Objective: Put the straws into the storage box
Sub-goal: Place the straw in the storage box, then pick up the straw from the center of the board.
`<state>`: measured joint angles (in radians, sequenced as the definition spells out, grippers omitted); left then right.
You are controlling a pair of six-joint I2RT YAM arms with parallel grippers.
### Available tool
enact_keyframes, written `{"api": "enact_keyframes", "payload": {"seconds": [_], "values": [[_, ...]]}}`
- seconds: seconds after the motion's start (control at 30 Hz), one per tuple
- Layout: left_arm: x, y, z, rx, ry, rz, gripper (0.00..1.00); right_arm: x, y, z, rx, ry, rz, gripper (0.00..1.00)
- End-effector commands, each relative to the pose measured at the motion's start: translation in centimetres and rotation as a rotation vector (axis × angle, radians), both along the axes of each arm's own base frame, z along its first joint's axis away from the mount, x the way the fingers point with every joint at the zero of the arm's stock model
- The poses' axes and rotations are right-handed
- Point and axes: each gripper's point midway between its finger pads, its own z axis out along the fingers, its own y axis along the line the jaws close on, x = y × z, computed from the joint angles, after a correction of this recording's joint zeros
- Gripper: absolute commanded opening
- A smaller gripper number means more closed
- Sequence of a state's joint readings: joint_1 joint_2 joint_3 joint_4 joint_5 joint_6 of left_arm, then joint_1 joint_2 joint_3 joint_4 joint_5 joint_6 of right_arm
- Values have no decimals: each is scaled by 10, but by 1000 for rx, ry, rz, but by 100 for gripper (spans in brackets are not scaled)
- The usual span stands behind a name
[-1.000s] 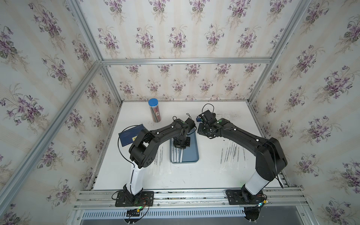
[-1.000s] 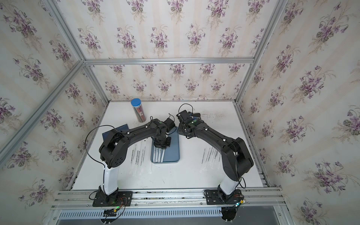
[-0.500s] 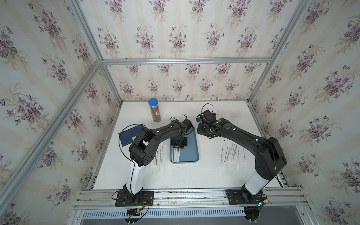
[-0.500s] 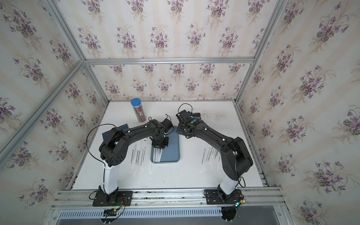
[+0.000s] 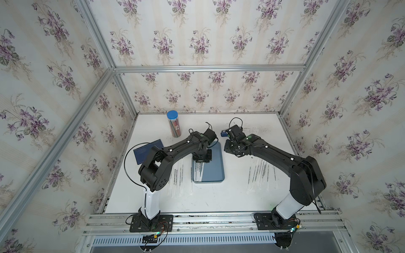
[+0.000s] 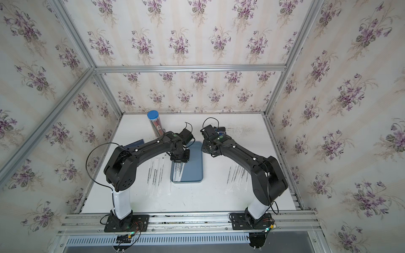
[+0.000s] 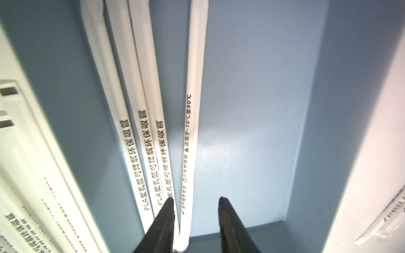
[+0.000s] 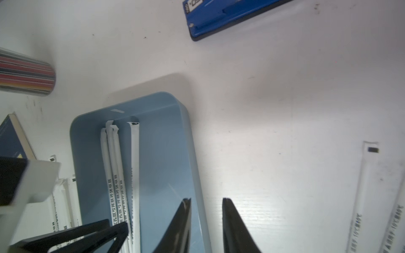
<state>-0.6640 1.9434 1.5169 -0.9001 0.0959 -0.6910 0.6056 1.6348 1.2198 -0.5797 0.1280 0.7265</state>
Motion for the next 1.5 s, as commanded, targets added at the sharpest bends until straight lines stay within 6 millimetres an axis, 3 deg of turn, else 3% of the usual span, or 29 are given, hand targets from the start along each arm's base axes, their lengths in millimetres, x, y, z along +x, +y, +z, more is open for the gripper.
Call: {"api": "enact_keyframes", "payload": {"seconds": [0.0, 0.1, 0.23, 0.3, 0.4, 0.53, 0.57, 0.7, 0.97, 1.13, 1.3, 1.47], "values": [[-1, 9, 28, 11, -51, -33, 40, -21, -31, -9, -86, 51, -28, 30], [0, 41, 57, 126, -161, -75, 54, -49, -65, -30, -132, 120, -74, 30], [4, 112, 84, 381, -299, -48, 99, -74, -100, -49, -193, 176, -135, 30], [4, 140, 85, 410, -312, -16, 100, -82, -106, -57, -208, 195, -141, 30], [1, 167, 74, 316, -293, 47, 100, -91, -108, -75, -214, 242, -141, 31], [-1, 178, 59, 134, -289, 124, 100, -92, -110, -86, -233, 263, -141, 32], [-2, 178, 66, 107, -319, 135, 100, -92, -111, -87, -242, 265, -142, 32], [-3, 171, 60, 49, -329, 134, 100, -93, -116, -94, -257, 282, -143, 32], [-5, 163, 59, -24, -368, 148, 98, -91, -117, -108, -250, 295, -126, 25], [-5, 165, 60, -13, -373, 146, 98, -93, -120, -116, -257, 304, -114, 14], [-8, 165, 58, -18, -372, 151, 98, -82, -116, -97, -243, 240, -91, 11], [-7, 162, 51, -32, -347, 156, 97, -67, -103, -61, -257, 177, -55, 10]]}}
